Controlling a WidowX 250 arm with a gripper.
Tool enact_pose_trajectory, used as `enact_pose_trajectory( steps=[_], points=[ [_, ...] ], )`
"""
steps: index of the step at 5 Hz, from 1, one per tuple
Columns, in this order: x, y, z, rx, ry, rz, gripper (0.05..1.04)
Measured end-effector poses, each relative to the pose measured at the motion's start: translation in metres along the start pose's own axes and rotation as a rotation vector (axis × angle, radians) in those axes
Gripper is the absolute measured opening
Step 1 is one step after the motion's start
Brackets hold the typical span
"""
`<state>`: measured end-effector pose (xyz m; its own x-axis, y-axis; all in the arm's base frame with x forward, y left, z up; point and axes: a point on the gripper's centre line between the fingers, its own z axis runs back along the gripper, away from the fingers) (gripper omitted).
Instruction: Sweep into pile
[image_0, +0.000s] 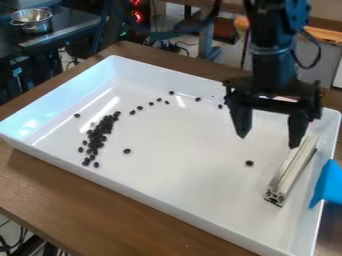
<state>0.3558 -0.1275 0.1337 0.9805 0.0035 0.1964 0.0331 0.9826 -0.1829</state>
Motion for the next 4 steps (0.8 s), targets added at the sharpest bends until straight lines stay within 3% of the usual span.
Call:
enact_pose_trajectory(
  steps=[3,4],
  points=[
    [0.006,-0.02,-0.024,0.013,-0.002,0.013,0.958],
    [0.005,-0.022,-0.037,0.029,0.003,0.018,0.799]
  ],
)
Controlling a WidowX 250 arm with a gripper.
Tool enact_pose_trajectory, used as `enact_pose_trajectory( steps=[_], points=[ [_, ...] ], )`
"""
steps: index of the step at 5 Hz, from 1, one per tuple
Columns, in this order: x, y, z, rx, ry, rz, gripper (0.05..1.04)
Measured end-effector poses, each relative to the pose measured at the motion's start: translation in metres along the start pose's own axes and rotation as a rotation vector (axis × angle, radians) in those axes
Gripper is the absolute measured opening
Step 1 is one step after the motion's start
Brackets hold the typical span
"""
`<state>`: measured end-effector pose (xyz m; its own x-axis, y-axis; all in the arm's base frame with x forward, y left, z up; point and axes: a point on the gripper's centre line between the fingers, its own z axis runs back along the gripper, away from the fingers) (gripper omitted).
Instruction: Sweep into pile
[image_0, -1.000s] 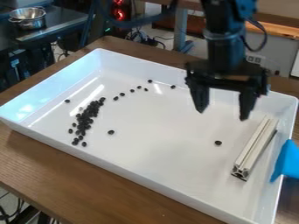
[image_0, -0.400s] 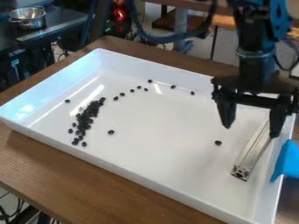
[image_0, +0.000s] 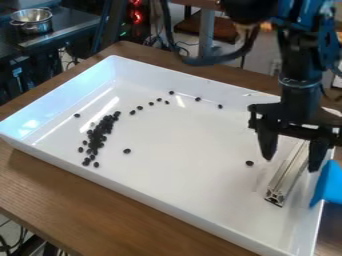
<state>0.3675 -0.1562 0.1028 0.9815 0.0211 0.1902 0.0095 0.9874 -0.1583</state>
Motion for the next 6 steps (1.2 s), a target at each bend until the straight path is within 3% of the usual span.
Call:
enact_pose_trajectory(
  steps=[1,2,4,6],
  points=[
    [-0.003,0.001,-0.004,0.0,0.008,0.018,0.486],
    [-0.008,0.007,-0.009,0.039,-0.005,-0.006,0.34],
    [-0.015,0.033,-0.007,0.034,-0.004,0.041,0.34],
    [-0.023,0.111,0.006,0.001,-0.01,0.197,0.34]
  ],
)
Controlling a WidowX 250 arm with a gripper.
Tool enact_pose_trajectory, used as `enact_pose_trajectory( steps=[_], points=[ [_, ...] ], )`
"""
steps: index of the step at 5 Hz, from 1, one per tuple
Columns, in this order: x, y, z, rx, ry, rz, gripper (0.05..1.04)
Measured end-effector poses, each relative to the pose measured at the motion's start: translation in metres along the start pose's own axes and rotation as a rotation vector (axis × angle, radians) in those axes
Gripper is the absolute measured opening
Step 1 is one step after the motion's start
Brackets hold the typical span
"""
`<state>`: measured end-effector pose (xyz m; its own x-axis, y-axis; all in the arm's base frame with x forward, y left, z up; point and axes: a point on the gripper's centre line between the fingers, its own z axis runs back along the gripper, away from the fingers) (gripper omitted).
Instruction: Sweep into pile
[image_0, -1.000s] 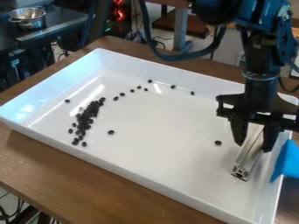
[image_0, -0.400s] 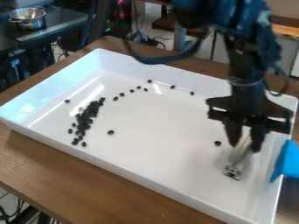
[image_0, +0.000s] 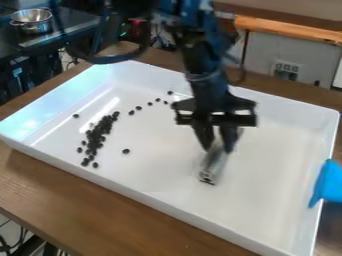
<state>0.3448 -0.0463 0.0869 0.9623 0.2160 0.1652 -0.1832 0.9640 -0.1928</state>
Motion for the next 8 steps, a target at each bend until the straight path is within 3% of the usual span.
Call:
enact_pose_trajectory(
  steps=[2,4,6,7,8],
  points=[
    [-0.008,0.072,0.013,0.025,-0.06,0.011,0.339],
    [-0.034,0.16,0.037,0.037,-0.019,0.081,0.339],
    [-0.058,0.216,0.057,0.045,-0.023,0.123,0.339],
    [-0.056,0.208,0.067,0.021,-0.058,0.09,0.339],
    [-0.044,0.161,0.074,-0.045,-0.077,0.02,0.339]
  ],
)
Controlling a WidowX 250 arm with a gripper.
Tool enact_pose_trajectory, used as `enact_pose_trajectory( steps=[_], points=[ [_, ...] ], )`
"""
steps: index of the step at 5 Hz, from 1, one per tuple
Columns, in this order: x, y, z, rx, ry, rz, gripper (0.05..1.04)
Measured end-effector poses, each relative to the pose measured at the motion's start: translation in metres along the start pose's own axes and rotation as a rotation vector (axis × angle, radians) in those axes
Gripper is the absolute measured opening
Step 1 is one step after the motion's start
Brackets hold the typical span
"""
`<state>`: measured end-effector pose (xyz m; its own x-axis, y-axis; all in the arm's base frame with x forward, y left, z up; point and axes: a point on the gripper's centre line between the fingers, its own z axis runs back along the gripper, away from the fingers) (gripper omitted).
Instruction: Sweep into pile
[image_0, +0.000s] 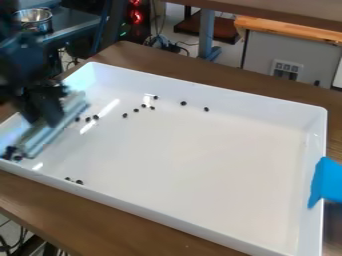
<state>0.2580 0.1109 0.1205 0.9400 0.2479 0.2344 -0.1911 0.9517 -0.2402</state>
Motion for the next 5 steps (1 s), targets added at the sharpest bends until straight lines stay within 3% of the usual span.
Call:
enact_pose_trajectory(
  steps=[1,2,3,5],
  points=[
    [0.01,-0.056,0.003,-0.06,0.018,-0.038,0.339],
    [0.006,-0.106,-0.003,-0.08,0.064,-0.085,0.339],
    [0.006,-0.144,-0.012,-0.074,0.073,-0.113,0.339],
    [0.03,-0.17,-0.049,-0.033,0.058,-0.121,0.339]
  ],
)
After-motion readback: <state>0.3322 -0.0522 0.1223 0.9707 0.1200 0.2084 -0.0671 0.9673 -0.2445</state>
